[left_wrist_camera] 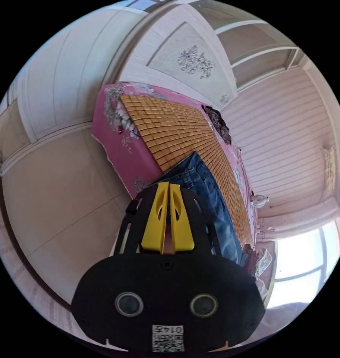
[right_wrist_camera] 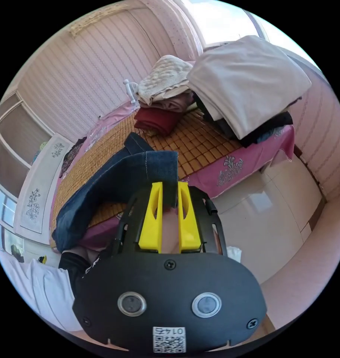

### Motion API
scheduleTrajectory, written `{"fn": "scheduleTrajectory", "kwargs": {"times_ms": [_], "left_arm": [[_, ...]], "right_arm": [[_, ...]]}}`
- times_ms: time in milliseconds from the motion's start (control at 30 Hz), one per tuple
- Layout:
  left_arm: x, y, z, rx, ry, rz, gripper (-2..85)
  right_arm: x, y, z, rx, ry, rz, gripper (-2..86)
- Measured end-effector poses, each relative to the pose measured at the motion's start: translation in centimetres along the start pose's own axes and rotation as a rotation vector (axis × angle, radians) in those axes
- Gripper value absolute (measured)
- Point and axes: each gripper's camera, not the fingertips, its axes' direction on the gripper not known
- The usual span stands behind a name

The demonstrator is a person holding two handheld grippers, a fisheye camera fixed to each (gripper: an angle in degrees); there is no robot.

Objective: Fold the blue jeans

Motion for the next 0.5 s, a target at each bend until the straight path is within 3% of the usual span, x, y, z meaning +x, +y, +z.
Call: {"fn": "scheduleTrajectory", "kwargs": {"times_ms": [67, 200, 500], "left_arm": [[-2.1, 1.0, -0.4, -0.002, -0.027, -0.075, -1.0], [-1.1, 0.1, 0.6, -0.046, -0.056, -0.032, -0.9], [11.3, -4.1, 11.8, -0.230, -0.054, 0.268, -0.8]], "right_arm": [[0.2, 0.2, 0.7, -0.019, 0.023, 0.036, 6.5], [-1.1, -2.3, 0.9, -0.007, 0.120, 0.019, 5.0], [-11.8, -7.9, 2.6, 0.200, 0.365, -0.179, 0.4]]}}
